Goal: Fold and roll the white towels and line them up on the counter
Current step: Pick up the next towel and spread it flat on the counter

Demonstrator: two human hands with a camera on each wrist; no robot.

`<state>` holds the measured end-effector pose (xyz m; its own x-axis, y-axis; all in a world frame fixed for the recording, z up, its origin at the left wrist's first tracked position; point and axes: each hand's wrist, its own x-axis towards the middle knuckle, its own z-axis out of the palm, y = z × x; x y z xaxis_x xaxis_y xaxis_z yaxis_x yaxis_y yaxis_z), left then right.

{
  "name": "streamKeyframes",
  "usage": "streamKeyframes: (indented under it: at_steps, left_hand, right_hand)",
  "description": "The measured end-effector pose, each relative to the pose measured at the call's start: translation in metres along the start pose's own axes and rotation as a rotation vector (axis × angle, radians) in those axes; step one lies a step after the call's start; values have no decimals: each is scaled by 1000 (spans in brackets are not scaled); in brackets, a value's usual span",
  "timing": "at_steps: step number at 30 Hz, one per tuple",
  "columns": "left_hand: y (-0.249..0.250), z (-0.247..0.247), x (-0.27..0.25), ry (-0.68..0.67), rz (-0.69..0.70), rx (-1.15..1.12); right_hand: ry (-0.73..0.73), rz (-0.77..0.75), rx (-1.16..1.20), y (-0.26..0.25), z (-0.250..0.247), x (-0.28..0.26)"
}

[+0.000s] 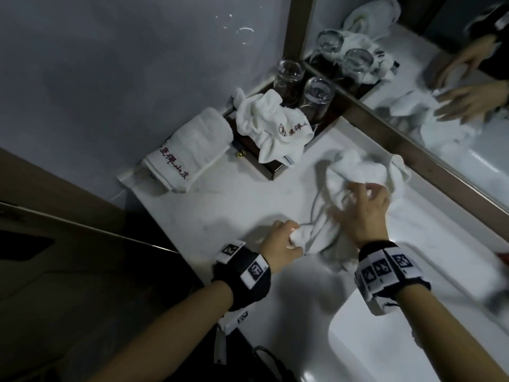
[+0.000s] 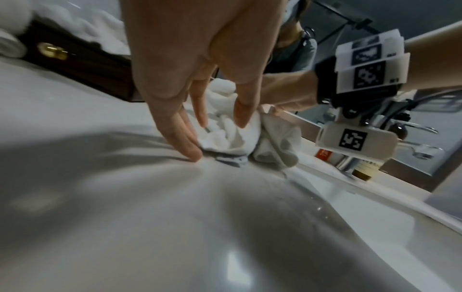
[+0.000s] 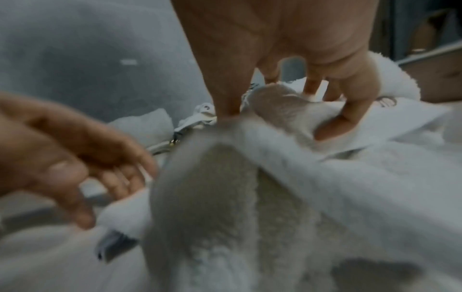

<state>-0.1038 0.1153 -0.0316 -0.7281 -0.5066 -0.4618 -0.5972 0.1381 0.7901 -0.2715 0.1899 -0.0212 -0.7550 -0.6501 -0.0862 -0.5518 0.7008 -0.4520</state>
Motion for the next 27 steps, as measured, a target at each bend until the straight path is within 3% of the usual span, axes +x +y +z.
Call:
streamKeyframes:
  at_steps: [6,9,13,16,19,27]
  left_hand:
    - [14,3,2,-5,9,28]
    - [6,-10,-5,51,77,-85]
    - [-22,-40,-26,279,-44,-386]
    - [-42,-58,-48,497,-99,-453]
    - [-56,-78,-73,691,-99,-635]
    - [-85,-109,-125,902,-130,-766]
  right_hand:
    - [19,-102,278,-13,-1,-13]
    - [-99,-169,457,-41,4,-30]
    - [-275,-212,659,-67,14,-43]
    - [-366,-406,351,-70,31,-52]
    - [-338,-479,159,-68,44,-65]
    - [-79,-462,409,-60,11,-67]
